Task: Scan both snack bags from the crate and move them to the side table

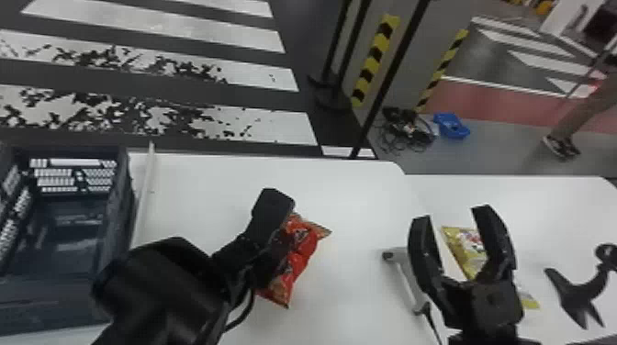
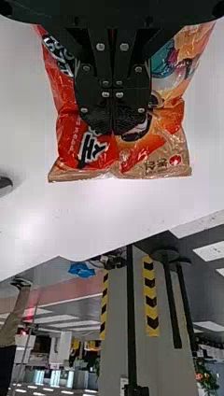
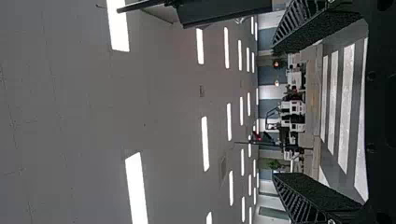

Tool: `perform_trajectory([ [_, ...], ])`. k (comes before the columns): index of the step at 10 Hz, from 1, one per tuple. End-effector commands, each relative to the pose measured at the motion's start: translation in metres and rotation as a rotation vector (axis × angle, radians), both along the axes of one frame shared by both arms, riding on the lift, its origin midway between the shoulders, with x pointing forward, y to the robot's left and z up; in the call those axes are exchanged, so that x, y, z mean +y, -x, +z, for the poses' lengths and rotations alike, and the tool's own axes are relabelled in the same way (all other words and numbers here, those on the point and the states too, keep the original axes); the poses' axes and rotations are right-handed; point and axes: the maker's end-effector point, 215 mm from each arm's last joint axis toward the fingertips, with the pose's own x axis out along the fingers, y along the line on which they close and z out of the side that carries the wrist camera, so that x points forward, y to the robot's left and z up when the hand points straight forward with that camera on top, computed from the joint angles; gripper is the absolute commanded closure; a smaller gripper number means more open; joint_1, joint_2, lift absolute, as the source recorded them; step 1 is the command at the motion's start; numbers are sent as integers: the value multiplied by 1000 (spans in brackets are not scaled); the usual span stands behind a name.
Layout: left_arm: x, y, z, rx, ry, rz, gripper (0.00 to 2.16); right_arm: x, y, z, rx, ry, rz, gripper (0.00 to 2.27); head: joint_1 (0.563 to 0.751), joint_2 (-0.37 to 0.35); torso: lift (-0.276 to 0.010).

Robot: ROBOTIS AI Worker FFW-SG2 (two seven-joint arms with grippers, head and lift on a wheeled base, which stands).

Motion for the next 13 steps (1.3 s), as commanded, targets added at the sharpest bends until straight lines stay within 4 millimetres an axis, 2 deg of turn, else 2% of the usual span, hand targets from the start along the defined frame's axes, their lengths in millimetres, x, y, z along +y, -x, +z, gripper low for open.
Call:
perform_trajectory([
  [1, -3, 3, -2, 12, 7, -10, 1966, 3, 1, 2, -4, -2, 2, 12, 695, -350, -95],
  [5, -9, 8, -9, 13, 0, -34, 1959, 4, 3, 3, -7, -7, 1, 12, 695, -350, -95],
  [6, -5, 5, -10, 4, -11, -9, 1713, 4, 3, 4, -10, -8, 0, 12, 695, -350, -95],
  [8, -3, 8, -13, 17, -26, 2, -2, 5, 2, 4, -8, -8, 2, 12, 695, -350, -95],
  [10, -7, 11, -10, 27, -11, -14, 29, 3, 2, 4, -9, -9, 1, 12, 695, -350, -95],
  [11, -9, 9, -1, 14, 0, -18, 36, 2, 3, 4, -8, -8, -1, 12, 695, -350, -95],
  [13, -1, 2, 25, -1, -4, -2, 36, 0, 3, 5, -9, -4, -1, 12, 695, -350, -95],
])
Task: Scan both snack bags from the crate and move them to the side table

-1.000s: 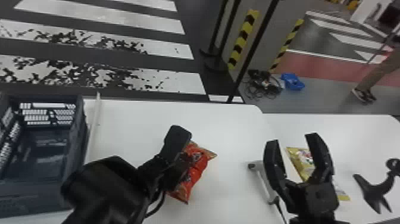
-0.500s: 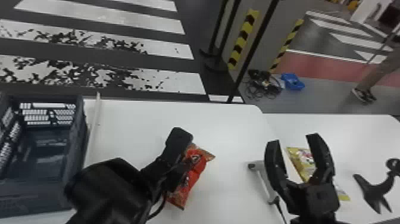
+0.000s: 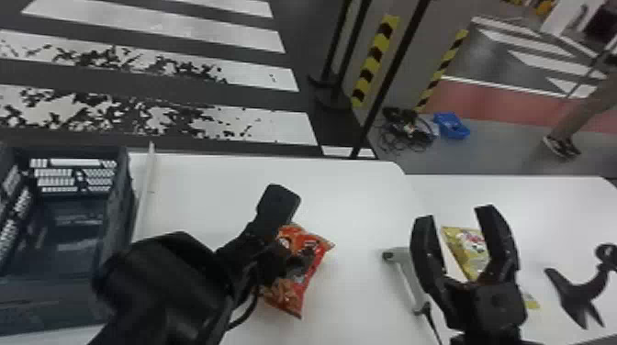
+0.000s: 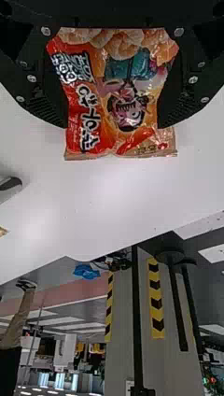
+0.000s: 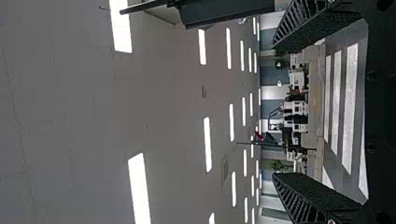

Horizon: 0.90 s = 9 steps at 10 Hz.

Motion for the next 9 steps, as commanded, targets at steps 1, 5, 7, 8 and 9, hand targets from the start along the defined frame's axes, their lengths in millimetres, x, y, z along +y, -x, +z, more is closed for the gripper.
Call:
perform_trajectory([
  [1, 4, -3, 29, -20, 0, 6, 36, 0, -1, -1, 4, 2, 2, 12, 695, -350, -95],
  [5, 23, -3, 106, -146, 35, 63, 39, 4, -8, -4, 14, 4, 15, 12, 695, -350, -95],
  [7, 60, -12, 148, -231, 79, 142, 36, 11, -12, -10, 33, 12, 44, 16, 695, -350, -95],
  [8, 113, -17, 151, -257, 71, 214, 36, 15, -15, -14, 46, 13, 59, 16, 695, -350, -95],
  [9, 162, -19, 160, -302, 64, 280, 36, 21, -22, -24, 82, 1, 79, 22, 695, -350, -95],
])
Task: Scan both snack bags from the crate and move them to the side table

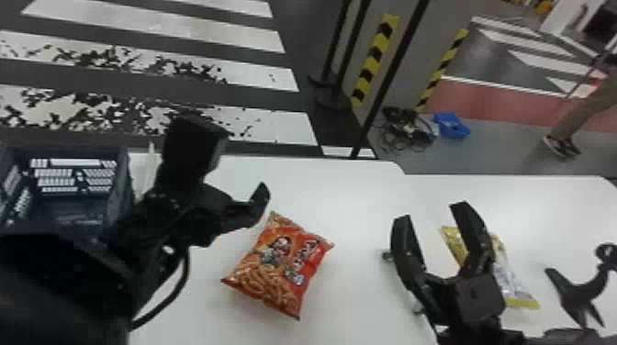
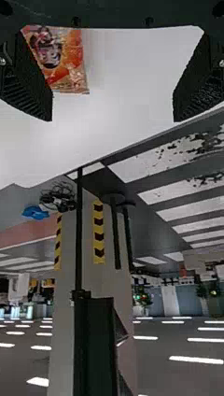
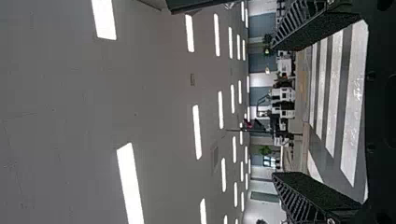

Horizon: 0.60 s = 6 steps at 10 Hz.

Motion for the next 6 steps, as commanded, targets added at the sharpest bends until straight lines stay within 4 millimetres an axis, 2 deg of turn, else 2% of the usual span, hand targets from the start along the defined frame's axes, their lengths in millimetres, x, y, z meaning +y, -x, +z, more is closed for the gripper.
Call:
perform_trajectory([
  [1, 74, 0, 14, -61, -7, 101, 36, 9, -13, -22, 89, -16, 29, 46, 695, -350, -95],
  [2, 116, 4, 17, -77, -11, 153, 36, 17, -21, -40, 164, -20, 52, 66, 695, -350, -95],
  [3, 148, 9, 22, -103, -9, 188, 36, 24, -25, -49, 203, -9, 70, 73, 695, -281, -95],
  [6, 211, 20, 27, -159, -18, 270, 36, 41, -29, -66, 275, -1, 115, 73, 695, -147, -95],
])
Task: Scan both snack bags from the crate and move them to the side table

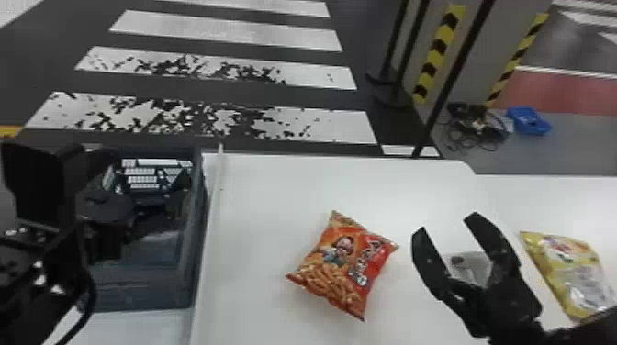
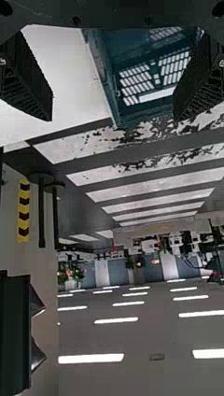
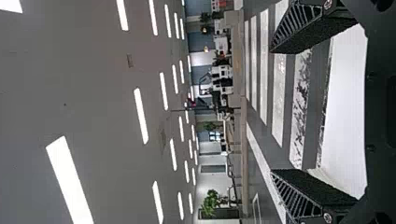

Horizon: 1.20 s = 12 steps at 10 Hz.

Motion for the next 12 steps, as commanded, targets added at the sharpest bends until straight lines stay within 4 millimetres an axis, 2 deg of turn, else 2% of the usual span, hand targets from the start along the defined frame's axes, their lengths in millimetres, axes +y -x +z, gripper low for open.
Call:
perform_trajectory([
  [1, 28, 2, 3, -53, 12, 40, 36, 8, -3, -10, 42, 4, 17, 73, 695, -110, -95],
  [3, 55, 3, 10, -165, 77, 72, 36, 27, -6, -32, 142, 34, 60, 73, 695, -65, -95],
  [4, 68, 6, 18, -237, 99, 87, 36, 43, -6, -52, 230, 64, 95, 73, 695, -32, -95],
  [6, 86, 10, 11, -244, 132, 97, 36, 72, 2, -76, 337, 125, 153, 76, 695, 47, -95],
  [9, 88, 9, 9, -235, 138, 96, 36, 91, 16, -102, 411, 257, 159, 63, 695, 115, -95],
  [12, 84, 7, -3, -207, 158, 82, 36, 117, 28, -133, 434, 530, 125, 73, 695, 138, -95],
])
